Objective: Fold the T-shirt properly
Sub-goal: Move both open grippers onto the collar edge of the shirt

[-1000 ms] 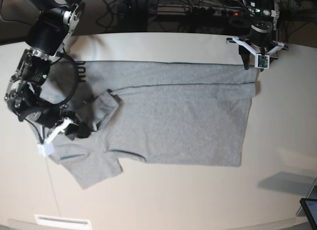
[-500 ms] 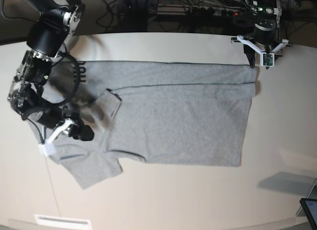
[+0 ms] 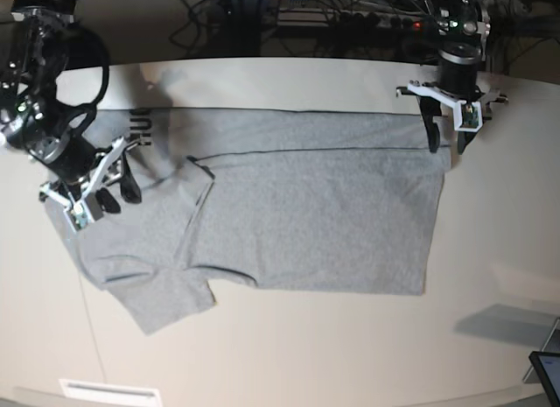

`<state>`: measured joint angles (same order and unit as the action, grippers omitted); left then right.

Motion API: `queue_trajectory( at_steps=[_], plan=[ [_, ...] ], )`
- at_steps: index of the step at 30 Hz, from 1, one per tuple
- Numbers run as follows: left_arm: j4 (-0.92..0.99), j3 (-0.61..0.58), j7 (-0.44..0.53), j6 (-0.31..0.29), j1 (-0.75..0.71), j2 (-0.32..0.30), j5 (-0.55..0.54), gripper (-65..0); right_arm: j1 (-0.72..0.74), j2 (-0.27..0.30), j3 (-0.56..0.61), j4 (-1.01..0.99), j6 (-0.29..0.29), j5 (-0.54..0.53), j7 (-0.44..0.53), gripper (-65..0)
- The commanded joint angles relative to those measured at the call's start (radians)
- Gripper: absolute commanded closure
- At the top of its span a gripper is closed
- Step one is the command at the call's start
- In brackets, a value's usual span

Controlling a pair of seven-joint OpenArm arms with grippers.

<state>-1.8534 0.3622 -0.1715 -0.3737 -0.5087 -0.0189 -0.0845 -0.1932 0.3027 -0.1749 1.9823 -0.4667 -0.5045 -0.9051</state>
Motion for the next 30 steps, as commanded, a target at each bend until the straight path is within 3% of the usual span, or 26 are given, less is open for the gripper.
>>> queue_trajectory(
  at_steps=[1, 5, 9, 12, 16, 18, 22, 30],
  plan=[
    [-0.005, -0.004, 0.028, -0.005, 0.014, -0.01, -0.008, -27.2, -0.028, 0.011, 0.031, 0.013, 0.013, 0.043, 0.057, -22.9],
    [0.034, -0.004, 0.028, -0.005, 0.077, -0.016, -0.008, -27.2, -0.101, 0.006, 0.136, -0.004, 0.133, 0.356, 0.189, -22.9],
    [0.059, -0.005, 0.03, -0.005, 0.121, -0.017, -0.007, -27.2, -0.113, -0.056, 0.119, -0.036, 0.141, 0.528, 0.234, -22.9],
    [0.102, -0.027, 0.031, -0.005, 0.16, -0.026, 0.004, -27.2, -0.11, -0.075, 0.064, -0.065, 0.11, 0.571, 0.249, -23.1],
    [0.173, -0.079, 0.088, 0.0, 0.195, -0.048, 0.136, -27.0, -0.107, -0.076, 0.018, -0.105, 0.078, 0.577, 0.246, -23.4],
    [0.174, -0.081, 0.091, 0.0, 0.196, -0.042, 0.16, -27.0, -0.107, -0.076, -0.007, -0.111, 0.064, 0.577, 0.245, -27.6],
    [0.177, -0.079, 0.089, 0.0, 0.192, -0.023, 0.151, -27.0, -0.11, -0.11, -0.05, -0.116, 0.062, 0.58, 0.243, -36.3],
    [0.177, -0.087, 0.037, 0.0, 0.155, -0.025, 0.147, -27.0, -0.151, -0.121, -0.05, -0.117, 0.062, 0.577, 0.243, -36.7]
  ],
)
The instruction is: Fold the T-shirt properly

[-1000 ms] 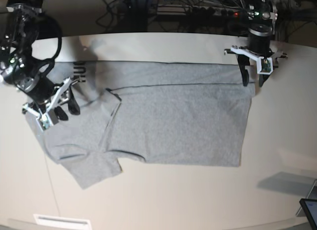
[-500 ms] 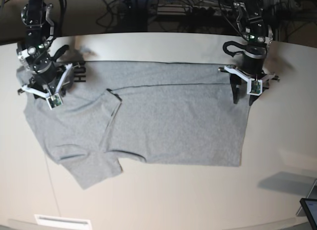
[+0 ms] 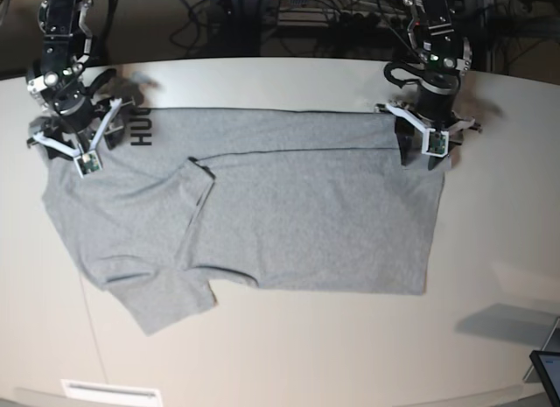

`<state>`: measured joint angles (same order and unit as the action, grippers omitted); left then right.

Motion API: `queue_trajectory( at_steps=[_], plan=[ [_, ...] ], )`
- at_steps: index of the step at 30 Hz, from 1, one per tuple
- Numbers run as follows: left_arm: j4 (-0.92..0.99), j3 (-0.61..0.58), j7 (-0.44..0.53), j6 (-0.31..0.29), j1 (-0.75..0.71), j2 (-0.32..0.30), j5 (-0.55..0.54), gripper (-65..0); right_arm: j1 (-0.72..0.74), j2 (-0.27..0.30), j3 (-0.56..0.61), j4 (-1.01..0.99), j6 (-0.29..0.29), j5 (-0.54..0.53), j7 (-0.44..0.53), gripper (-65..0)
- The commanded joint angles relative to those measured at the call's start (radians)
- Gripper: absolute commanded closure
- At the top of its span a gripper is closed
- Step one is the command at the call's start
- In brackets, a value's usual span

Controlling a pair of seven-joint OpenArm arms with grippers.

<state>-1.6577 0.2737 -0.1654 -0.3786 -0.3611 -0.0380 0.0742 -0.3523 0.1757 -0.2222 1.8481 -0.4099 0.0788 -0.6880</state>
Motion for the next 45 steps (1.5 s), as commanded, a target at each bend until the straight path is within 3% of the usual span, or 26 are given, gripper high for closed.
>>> queue_trajectory(
  at_steps=[1, 7, 28, 41, 45],
  plan=[
    [-0.019, 0.005, 0.031, 0.005, 0.006, -0.006, -0.012, -27.0, 0.008, 0.005, -0.003, 0.017, 0.006, -0.006, 0.026, -36.7],
    [-0.046, 0.009, 0.036, 0.005, -0.025, -0.006, -0.017, -27.0, 0.006, -0.028, -0.006, 0.0, 0.006, -0.003, 0.026, -36.7],
    [-0.005, 0.0, 0.028, 0.005, 0.01, 0.008, -0.006, -27.0, 0.042, -0.023, -0.009, -0.006, 0.012, -0.001, 0.027, -36.7],
    [0.031, 0.002, 0.028, 0.003, -0.011, 0.002, -0.004, -27.0, 0.068, -0.021, -0.009, -0.107, 0.012, 0.002, 0.024, -36.7],
    [0.029, 0.008, 0.028, 0.002, -0.029, 0.0, -0.004, -27.0, 0.043, -0.025, -0.01, -0.095, 0.012, 0.065, -0.025, -36.7]
  ],
)
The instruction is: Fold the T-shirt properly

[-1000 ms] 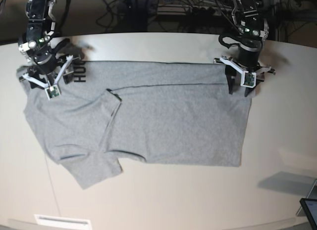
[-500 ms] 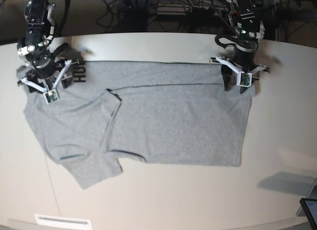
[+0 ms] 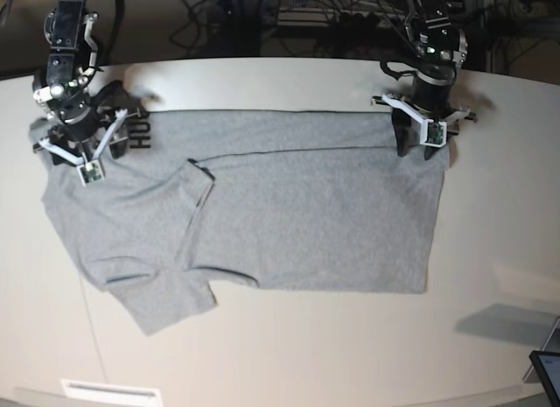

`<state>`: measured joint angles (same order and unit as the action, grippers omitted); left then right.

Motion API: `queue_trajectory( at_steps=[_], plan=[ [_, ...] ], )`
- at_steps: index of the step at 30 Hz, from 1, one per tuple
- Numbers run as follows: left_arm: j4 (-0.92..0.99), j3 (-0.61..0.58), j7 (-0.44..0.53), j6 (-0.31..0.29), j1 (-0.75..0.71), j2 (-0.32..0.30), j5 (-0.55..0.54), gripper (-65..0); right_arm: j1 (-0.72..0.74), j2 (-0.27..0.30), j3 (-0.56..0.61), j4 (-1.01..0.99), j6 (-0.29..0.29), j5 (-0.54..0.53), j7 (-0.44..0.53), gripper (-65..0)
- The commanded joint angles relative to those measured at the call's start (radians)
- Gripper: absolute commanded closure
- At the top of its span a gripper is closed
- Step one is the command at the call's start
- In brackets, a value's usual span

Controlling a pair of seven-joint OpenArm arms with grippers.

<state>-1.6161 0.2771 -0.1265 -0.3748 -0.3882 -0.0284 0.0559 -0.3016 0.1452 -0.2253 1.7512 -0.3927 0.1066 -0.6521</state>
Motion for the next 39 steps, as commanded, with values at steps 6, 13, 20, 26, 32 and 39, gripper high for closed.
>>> queue_trajectory(
  at_steps=[6, 13, 20, 26, 32, 39],
  plan=[
    [-0.011, -0.002, -0.011, -0.002, -0.035, -0.031, 0.014, -27.0, -0.064, -0.006, -0.007, 0.089, -0.009, 0.077, -0.097, -36.7],
    [-0.017, 0.006, -0.011, -0.002, -0.051, -0.046, 0.012, -27.0, -0.08, -0.012, -0.007, 0.108, -0.01, 0.077, -0.117, -36.7],
    [-0.019, 0.007, -0.009, 0.0, -0.096, -0.067, 0.011, -27.0, -0.117, -0.012, -0.007, 0.114, -0.01, 0.077, -0.113, -36.7],
    [-0.02, 0.007, -0.009, 0.0, -0.127, -0.072, 0.011, -27.0, -0.138, -0.012, -0.006, 0.114, -0.01, 0.077, -0.114, -36.7],
    [-0.04, 0.007, -0.011, 0.0, -0.165, -0.072, 0.011, -27.0, -0.15, -0.012, -0.006, 0.114, -0.01, 0.077, -0.116, -36.6],
    [-0.131, 0.007, -0.012, 0.0, -0.219, -0.067, 0.011, -27.0, -0.153, -0.012, -0.003, 0.114, -0.01, 0.077, -0.113, -36.6]
  ],
)
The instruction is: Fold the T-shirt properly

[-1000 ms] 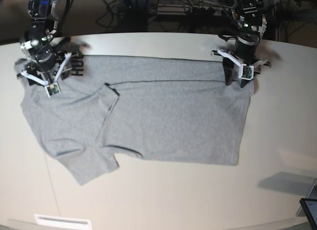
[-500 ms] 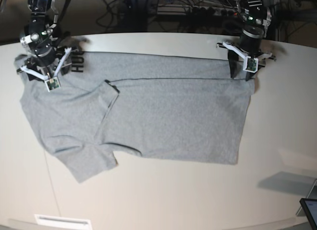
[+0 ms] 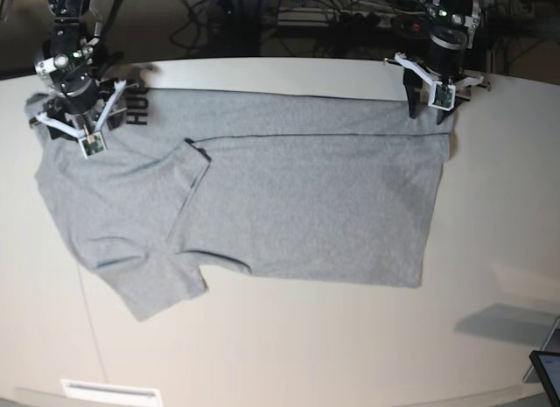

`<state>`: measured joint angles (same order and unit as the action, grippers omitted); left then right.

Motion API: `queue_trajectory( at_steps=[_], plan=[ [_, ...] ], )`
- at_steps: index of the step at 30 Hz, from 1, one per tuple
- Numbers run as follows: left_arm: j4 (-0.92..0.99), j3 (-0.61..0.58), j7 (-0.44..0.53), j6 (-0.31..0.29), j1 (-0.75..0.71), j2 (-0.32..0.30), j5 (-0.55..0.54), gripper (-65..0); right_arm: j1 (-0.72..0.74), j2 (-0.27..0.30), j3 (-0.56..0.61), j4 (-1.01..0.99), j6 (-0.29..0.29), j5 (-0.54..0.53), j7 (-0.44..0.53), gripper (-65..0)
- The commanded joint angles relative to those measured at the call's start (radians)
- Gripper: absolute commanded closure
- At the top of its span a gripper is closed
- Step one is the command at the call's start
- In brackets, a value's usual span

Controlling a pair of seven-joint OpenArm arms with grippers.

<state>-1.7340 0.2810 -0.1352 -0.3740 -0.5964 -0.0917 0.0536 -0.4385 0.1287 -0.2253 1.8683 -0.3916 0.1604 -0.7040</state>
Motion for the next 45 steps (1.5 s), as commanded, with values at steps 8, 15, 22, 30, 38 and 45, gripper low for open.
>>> queue_trajectory(
  at_steps=[8, 15, 22, 30, 38, 45],
  plan=[
    [-0.119, 0.005, -0.004, 0.0, -0.004, 0.0, 0.004, -27.0, -0.013, 0.004, -0.001, -0.003, -0.011, 0.023, -0.059, -36.6],
    [-0.126, 0.002, -0.077, 0.0, 0.094, 0.05, 0.004, -27.0, -0.013, 0.004, 0.0, -0.003, -0.011, 0.023, -0.059, -36.6],
    [-0.11, -0.006, -0.171, -0.003, 0.189, 0.065, 0.015, -27.0, -0.013, 0.004, 0.0, -0.006, -0.011, 0.023, -0.059, -36.6],
    [0.065, 0.002, -0.168, -0.003, 0.198, 0.056, 0.015, -27.0, -0.013, 0.004, 0.0, -0.006, -0.011, 0.023, -0.059, -36.6],
    [0.084, 0.004, -0.165, -0.003, 0.155, 0.022, 0.01, -27.0, -0.019, 0.004, 0.0, -0.006, -0.011, 0.023, -0.059, -36.6],
    [0.078, 0.005, -0.163, -0.001, 0.112, 0.019, 0.012, -27.0, -0.044, 0.006, -0.004, -0.005, -0.011, 0.023, -0.065, -36.6]
  ],
)
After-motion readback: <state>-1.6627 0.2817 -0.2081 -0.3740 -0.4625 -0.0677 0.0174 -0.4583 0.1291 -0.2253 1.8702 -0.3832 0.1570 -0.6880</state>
